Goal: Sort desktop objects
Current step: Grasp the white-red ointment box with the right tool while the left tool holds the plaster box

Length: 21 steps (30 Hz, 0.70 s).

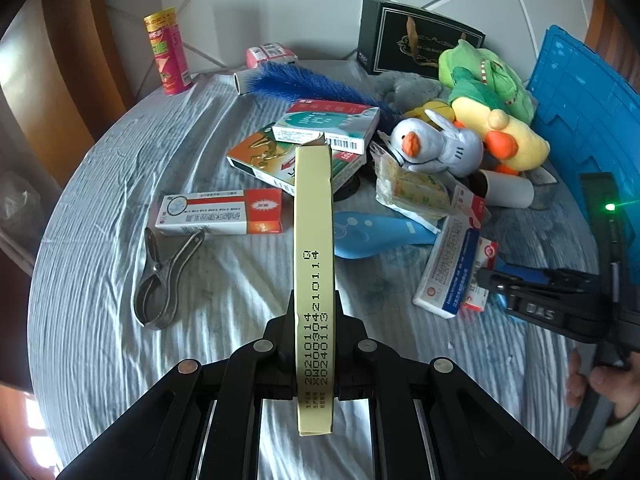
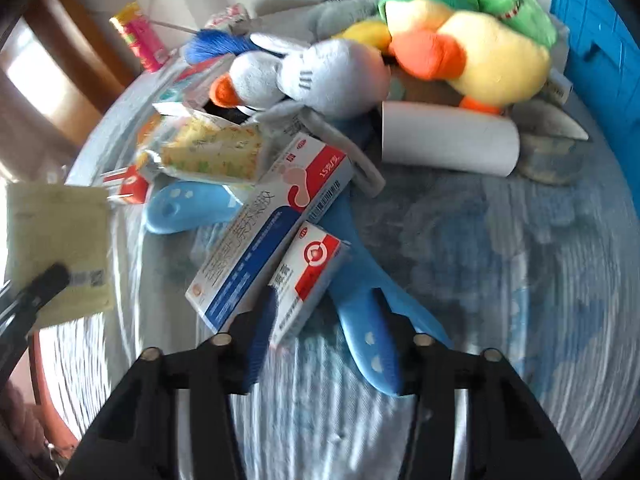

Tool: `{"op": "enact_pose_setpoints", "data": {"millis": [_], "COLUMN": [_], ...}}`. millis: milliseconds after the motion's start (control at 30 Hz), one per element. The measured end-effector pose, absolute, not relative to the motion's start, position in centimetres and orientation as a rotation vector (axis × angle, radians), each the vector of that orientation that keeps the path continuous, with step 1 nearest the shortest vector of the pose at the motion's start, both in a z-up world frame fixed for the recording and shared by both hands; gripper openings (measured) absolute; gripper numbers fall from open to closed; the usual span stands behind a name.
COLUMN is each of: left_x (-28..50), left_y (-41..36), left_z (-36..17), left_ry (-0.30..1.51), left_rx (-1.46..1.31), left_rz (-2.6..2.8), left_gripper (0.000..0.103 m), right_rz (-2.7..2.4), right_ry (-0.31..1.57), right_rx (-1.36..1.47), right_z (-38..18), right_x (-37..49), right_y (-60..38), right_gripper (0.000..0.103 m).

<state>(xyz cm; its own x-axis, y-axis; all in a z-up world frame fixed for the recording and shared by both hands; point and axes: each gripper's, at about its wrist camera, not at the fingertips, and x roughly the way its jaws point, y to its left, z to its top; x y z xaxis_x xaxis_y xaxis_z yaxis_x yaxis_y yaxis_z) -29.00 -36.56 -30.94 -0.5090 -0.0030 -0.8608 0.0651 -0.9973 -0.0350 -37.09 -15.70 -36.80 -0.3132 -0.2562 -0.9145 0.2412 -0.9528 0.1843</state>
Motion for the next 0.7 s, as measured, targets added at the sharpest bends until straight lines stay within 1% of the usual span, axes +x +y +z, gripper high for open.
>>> {"op": "enact_pose_setpoints", "data": {"millis": [133, 200, 233, 300, 333, 400, 433, 467, 600, 700], "left_x": [-29.0, -29.1, -29.2, -29.1, -29.0, -28.9, -28.9, -28.9, -28.9, -28.8], "left_y": [-36.5, -36.3, -36.2, -36.2, -36.3, -36.5, -36.7, -36.7, -36.8, -37.0], "left_z": [-31.3, -31.5, -31.5, -31.4, -31.3, -31.2, -31.1, -31.1, -31.3, -31.4], "left_ry": [0.109, 0.113, 0.113, 0.113, 0.116, 0.131, 0.140, 0.147, 0.159, 0.162], "left_rx": [1.548, 1.556, 1.561, 1.558, 1.551, 1.547, 1.544, 1.543, 1.549, 1.555], "left_rz": [-2.690, -2.689, -2.689, -2.696, -2.702, -2.705, -2.706, -2.706, -2.710, -2.706], "left_gripper": [0.010, 0.010, 0.010, 0.010, 0.010, 0.010, 0.010, 0.010, 0.010, 0.010], "right_rz": [-2.307, -2.253, -2.261, -2.315, -2.312, -2.326, -2.340, -2.349, -2.358, -2.375], "right_ry": [-0.036, -0.081, -0.058, 0.005, -0.003, 0.051, 0.099, 0.121, 0.061, 0.056], "right_rx": [1.582, 1.568, 1.574, 1.609, 1.618, 1.644, 1.650, 1.649, 1.645, 1.621], "right_z": [-37.1, -37.1, -37.2, -37.4, -37.3, -37.0, -36.7, -36.4, -35.9, -35.3], "right_x": [-37.4, -37.4, -37.2, -37.3, -37.2, -37.1, -37.0, -36.9, -36.6, -36.1], "right_y": [-17.1, -17.4, -17.6, -17.3, -17.0, -16.3, -16.1, -15.9, -15.7, -16.1], "right_gripper": [0.045, 0.045, 0.047, 0.046, 0.042, 0.038, 0.034, 0.032, 0.032, 0.032]}}
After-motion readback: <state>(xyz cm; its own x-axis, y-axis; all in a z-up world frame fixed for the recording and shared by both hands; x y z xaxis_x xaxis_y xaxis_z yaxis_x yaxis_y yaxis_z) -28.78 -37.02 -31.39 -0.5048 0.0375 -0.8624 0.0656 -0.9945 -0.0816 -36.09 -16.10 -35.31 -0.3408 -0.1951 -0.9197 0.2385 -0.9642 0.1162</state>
